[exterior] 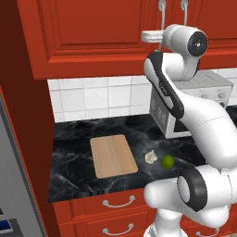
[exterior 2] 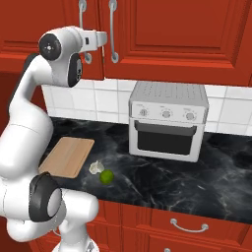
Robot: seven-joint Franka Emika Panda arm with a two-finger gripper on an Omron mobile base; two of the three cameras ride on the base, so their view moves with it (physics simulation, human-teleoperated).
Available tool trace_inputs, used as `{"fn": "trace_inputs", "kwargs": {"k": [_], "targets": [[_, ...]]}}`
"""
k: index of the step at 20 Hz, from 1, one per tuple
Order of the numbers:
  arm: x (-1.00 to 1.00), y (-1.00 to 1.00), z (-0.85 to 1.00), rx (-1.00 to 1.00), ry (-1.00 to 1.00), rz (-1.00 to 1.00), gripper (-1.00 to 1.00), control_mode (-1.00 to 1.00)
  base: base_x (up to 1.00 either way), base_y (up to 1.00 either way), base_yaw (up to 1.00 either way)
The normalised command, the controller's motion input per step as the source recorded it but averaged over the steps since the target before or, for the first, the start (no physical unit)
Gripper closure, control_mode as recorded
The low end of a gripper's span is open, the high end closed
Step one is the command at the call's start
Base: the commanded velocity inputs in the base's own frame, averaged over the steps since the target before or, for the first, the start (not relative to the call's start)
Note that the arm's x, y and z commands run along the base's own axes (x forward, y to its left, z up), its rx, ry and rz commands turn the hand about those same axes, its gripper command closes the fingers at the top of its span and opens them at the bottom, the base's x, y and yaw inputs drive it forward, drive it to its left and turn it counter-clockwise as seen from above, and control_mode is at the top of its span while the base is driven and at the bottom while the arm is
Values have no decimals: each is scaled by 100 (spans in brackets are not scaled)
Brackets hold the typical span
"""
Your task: Open the cabinet. Place the bowl and condiment on the counter. Then place the lime and garlic on the cutting board.
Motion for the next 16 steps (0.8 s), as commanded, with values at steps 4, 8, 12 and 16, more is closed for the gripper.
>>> {"fn": "trace_inputs", "kwargs": {"k": [4, 8, 12, 16], "targets": [[-33, -6, 35, 0, -2, -3, 100, -100, 0, 0, 0], [-35, 0, 32, -4, 2, -6, 100, -100, 0, 0, 0], [-34, 0, 38, -8, 6, -7, 100, -100, 0, 0, 0], [-37, -4, 37, -7, 7, -8, 100, -100, 0, 0, 0]]}}
